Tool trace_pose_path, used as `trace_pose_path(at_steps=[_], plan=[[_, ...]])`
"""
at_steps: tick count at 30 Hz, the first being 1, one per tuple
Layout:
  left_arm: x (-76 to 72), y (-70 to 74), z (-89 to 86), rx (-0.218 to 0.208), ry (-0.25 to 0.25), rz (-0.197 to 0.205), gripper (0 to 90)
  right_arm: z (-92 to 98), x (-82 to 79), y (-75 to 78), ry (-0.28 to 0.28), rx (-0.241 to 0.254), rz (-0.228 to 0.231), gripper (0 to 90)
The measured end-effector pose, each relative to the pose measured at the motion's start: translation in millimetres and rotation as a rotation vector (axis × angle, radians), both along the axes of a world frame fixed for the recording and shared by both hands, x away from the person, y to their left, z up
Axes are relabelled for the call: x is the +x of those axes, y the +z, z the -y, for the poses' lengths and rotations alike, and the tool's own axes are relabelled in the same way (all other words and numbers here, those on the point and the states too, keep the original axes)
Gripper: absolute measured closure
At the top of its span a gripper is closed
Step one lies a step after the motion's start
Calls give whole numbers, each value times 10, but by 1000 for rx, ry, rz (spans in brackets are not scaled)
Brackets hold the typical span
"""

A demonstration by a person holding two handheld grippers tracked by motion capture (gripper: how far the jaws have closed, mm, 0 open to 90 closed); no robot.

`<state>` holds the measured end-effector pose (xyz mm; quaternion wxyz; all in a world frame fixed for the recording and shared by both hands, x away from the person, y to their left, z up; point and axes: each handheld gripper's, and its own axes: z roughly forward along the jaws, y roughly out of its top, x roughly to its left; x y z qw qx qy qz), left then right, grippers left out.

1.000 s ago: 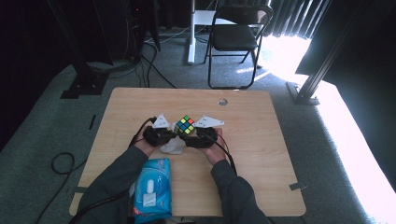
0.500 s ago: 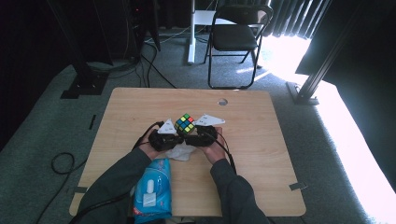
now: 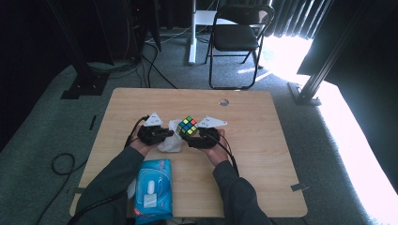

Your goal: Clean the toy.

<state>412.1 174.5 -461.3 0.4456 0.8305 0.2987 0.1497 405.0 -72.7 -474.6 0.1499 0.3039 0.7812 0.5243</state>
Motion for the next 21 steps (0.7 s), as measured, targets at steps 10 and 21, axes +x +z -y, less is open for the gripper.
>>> trace_pose_path(at_steps=[10, 21], plan=[[-24, 37, -204, -21, 98, 4, 855, -119, 48, -176, -55, -61, -54, 338], [-34, -31, -327, -41, 159, -19, 853, -279, 131, -419, -136, -154, -104, 338]])
